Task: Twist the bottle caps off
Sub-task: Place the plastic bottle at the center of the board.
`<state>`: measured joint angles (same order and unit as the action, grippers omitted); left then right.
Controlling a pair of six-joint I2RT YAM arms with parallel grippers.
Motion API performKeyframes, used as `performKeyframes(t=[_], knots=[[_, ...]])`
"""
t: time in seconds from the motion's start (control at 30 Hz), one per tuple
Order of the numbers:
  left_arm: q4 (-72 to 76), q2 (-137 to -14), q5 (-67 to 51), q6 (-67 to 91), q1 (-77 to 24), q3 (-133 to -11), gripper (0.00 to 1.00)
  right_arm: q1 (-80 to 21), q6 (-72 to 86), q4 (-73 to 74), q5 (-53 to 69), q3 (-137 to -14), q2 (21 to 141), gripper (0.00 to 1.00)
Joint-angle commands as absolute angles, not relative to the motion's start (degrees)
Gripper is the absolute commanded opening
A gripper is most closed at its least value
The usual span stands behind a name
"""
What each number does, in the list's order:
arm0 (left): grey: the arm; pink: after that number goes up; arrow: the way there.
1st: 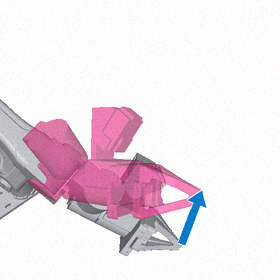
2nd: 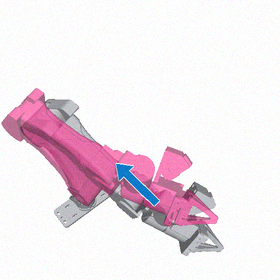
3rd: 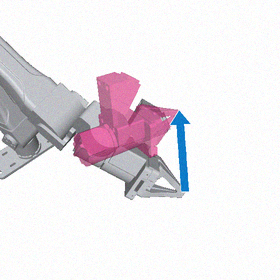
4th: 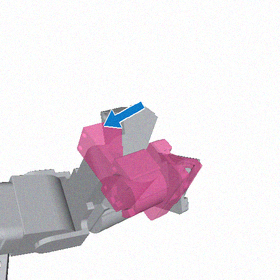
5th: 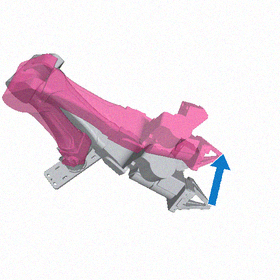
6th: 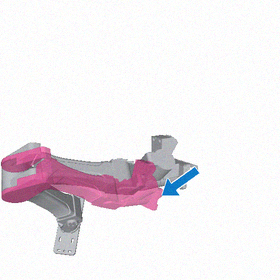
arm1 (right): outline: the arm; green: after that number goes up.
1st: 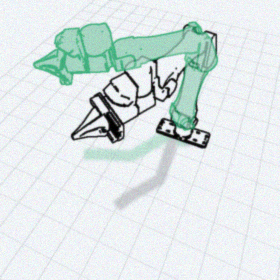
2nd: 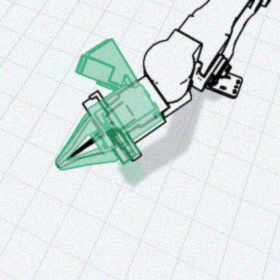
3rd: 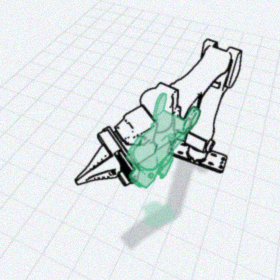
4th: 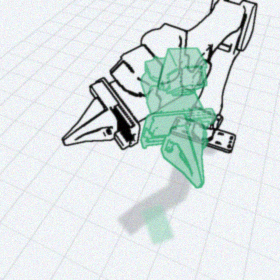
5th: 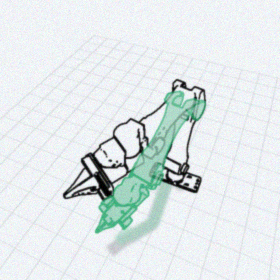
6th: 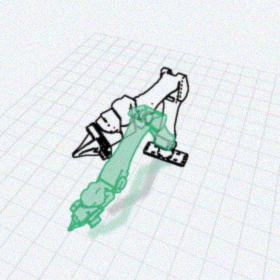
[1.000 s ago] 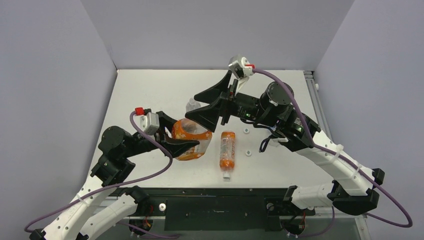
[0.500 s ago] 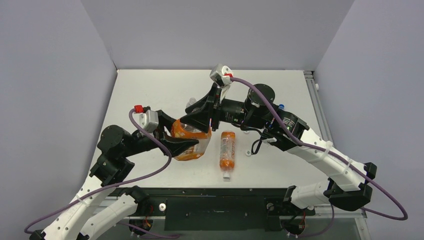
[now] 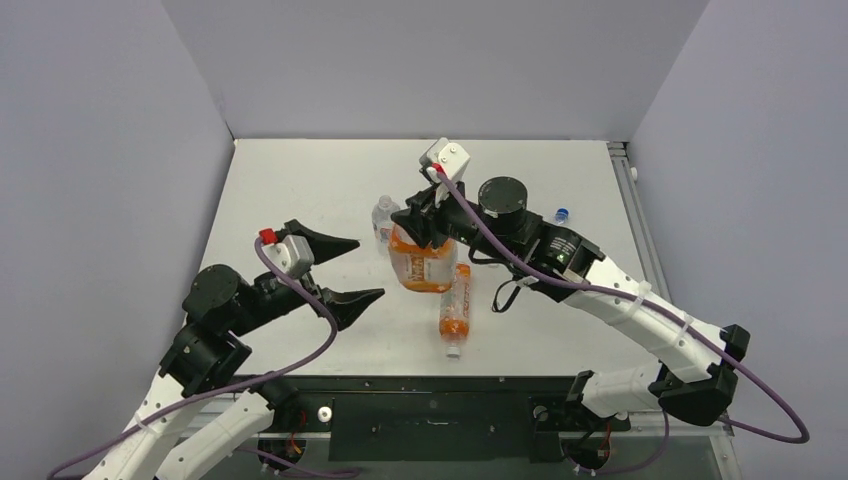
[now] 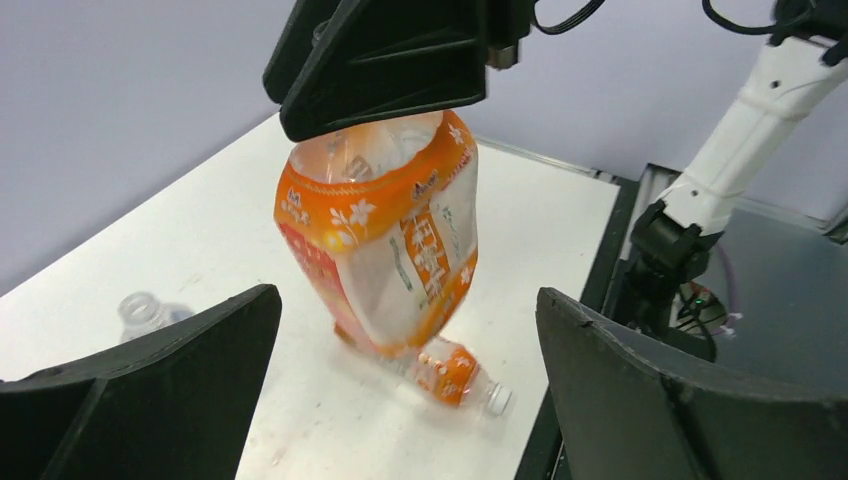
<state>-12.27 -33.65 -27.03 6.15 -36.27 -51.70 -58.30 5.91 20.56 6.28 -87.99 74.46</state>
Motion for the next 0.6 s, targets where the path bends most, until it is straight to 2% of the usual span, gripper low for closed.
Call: performKeyframes(t=[0.0,0.13,0.27,0.57], knots=[[-19.3,-30.3,-18.1,0.5,-36.2,-52.9,0.97,-53.0,0.6,12.3,-4.2,-81.8,74.2,0.0],[-20.6,-27.7,-13.0,-1.7,-36.2,-52.1,0.97,-48.8,0.6,2.0,-10.9,-75.6,74.8,0.0],[-22.3,-27.1,-13.5,-2.4,-36.2,-52.5,0.97,-45.8,-1.4,-9.7,-14.9,-71.3,78.0,0.0],[-21.8,-27.2,-14.4,-1.9,-36.2,-52.5,0.97,-37.8,6.1,-27.2,-16.2,-70.8,95.4,0.0]])
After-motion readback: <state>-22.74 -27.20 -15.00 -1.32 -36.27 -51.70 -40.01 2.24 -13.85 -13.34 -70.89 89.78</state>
